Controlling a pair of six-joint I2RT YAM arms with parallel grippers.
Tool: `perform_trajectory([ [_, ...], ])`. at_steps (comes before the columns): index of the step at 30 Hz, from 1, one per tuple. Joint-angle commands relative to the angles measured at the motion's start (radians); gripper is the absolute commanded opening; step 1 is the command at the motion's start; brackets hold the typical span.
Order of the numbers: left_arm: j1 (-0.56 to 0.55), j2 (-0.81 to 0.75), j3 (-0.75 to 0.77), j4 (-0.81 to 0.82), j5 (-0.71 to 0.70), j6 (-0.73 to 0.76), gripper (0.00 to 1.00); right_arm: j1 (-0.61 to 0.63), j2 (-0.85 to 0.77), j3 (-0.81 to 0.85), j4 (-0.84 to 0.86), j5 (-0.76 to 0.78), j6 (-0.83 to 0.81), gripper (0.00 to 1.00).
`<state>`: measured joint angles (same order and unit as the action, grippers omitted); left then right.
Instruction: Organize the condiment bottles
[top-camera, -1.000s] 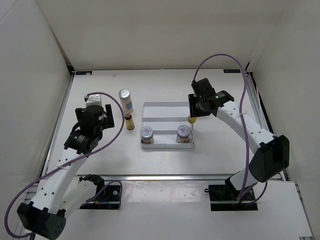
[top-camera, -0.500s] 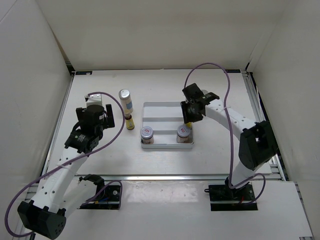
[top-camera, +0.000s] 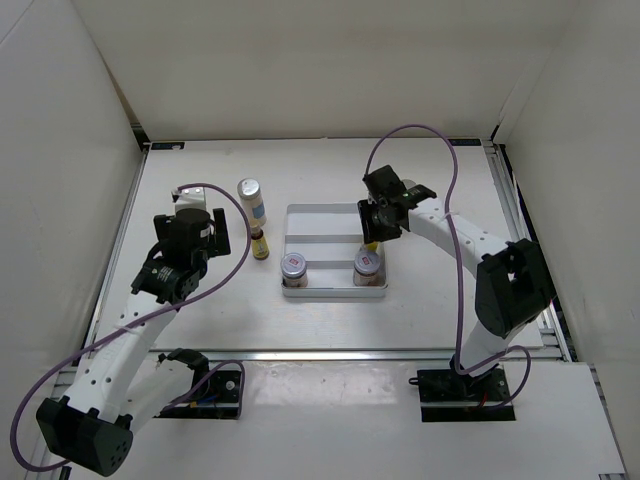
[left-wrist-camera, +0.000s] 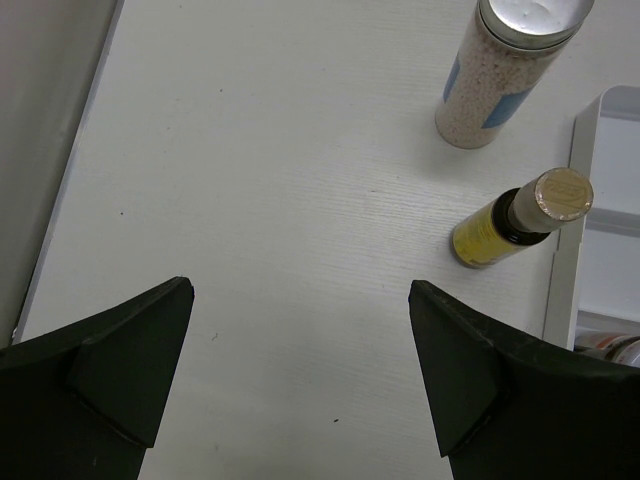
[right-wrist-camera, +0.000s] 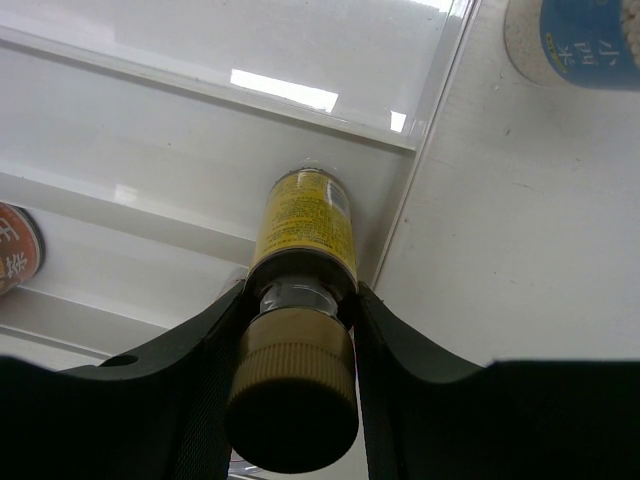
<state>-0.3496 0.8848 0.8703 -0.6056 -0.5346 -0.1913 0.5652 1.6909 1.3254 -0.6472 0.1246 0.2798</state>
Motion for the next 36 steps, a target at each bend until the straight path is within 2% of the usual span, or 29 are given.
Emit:
perform_trajectory([
  [1, 0.003, -0.007, 0.013, 0.007, 0.012, 0.004, 1.00, 0.007, 0.013, 0.009, 0.012, -0.022, -0.002, 0.14],
  [3, 0.003, -0.007, 0.013, 0.007, 0.012, 0.004, 1.00, 0.007, 0.013, 0.009, 0.012, -0.022, -0.002, 0.25],
  [6, 0.003, -0.007, 0.013, 0.007, 0.021, 0.004, 1.00, 0.007, 0.004, 0.009, 0.012, -0.011, -0.002, 0.36],
  [7, 0.003, -0.007, 0.013, 0.007, 0.021, 0.004, 1.00, 0.007, -0.005, 0.009, 0.012, -0.011, -0.002, 0.45],
  [9, 0.003, 0.003, 0.013, 0.007, 0.041, 0.004, 1.00, 0.007, -0.014, 0.009, -0.008, 0.000, -0.002, 0.52],
  [10, 0.003, 0.014, 0.013, 0.007, 0.041, 0.004, 1.00, 0.007, -0.014, 0.009, -0.008, 0.000, -0.002, 0.63],
  [12, 0.003, 0.023, 0.013, 0.007, 0.065, 0.004, 1.00, 0.016, -0.026, 0.035, -0.029, 0.017, -0.002, 0.75],
  [13, 0.003, 0.023, 0.013, 0.007, 0.083, 0.004, 1.00, 0.016, -0.040, 0.044, -0.041, 0.027, -0.002, 0.87],
  [16, 0.003, 0.046, 0.013, 0.016, 0.148, 0.004, 1.00, 0.016, -0.074, 0.092, -0.075, 0.040, -0.022, 1.00],
  [22, 0.003, 0.152, 0.073, 0.017, 0.352, -0.019, 1.00, 0.016, -0.174, 0.159, -0.114, 0.063, -0.044, 1.00],
  [27, 0.003, 0.297, 0.154, 0.026, 0.402, -0.051, 1.00, 0.016, -0.244, 0.149, -0.114, 0.053, -0.053, 1.00],
  [36, 0.003, 0.456, 0.216, 0.112, 0.423, -0.051, 1.00, 0.007, -0.323, 0.049, -0.123, 0.064, -0.064, 1.00],
])
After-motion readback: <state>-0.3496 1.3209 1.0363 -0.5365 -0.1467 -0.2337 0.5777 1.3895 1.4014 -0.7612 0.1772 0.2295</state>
